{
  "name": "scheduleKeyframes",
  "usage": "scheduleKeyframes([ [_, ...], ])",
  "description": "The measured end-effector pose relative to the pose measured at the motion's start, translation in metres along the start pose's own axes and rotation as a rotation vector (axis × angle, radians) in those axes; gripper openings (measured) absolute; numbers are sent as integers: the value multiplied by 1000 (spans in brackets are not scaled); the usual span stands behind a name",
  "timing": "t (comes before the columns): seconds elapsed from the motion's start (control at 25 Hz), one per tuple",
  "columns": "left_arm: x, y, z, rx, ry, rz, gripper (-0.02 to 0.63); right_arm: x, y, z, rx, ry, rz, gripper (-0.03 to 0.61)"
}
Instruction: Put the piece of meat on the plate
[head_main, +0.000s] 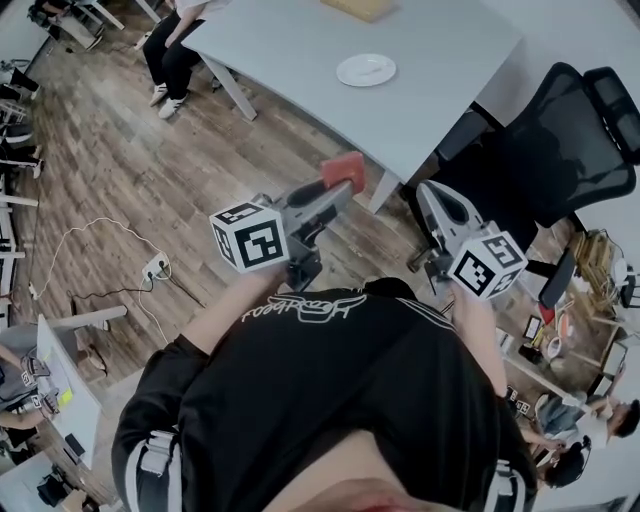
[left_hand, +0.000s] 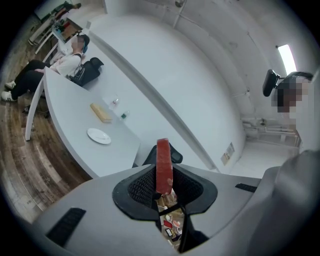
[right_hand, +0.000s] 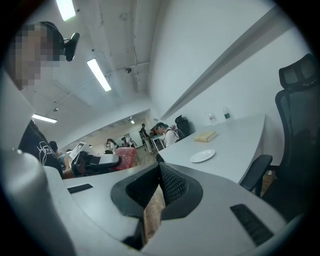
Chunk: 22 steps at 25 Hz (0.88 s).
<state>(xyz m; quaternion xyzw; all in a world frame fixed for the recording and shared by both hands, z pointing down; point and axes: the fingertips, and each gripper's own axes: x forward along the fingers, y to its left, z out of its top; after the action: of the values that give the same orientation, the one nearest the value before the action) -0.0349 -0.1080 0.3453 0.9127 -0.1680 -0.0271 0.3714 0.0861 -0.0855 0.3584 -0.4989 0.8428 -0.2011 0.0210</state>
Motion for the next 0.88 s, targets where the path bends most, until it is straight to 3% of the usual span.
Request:
scheduleKeyframes([
  [0.4,2,6,19,18,-52,16,92,20,-5,15,-30,-3,50,8],
  [0.88,57,63,61,-27,-61,88,92,85,-74,40,3,28,90,7],
])
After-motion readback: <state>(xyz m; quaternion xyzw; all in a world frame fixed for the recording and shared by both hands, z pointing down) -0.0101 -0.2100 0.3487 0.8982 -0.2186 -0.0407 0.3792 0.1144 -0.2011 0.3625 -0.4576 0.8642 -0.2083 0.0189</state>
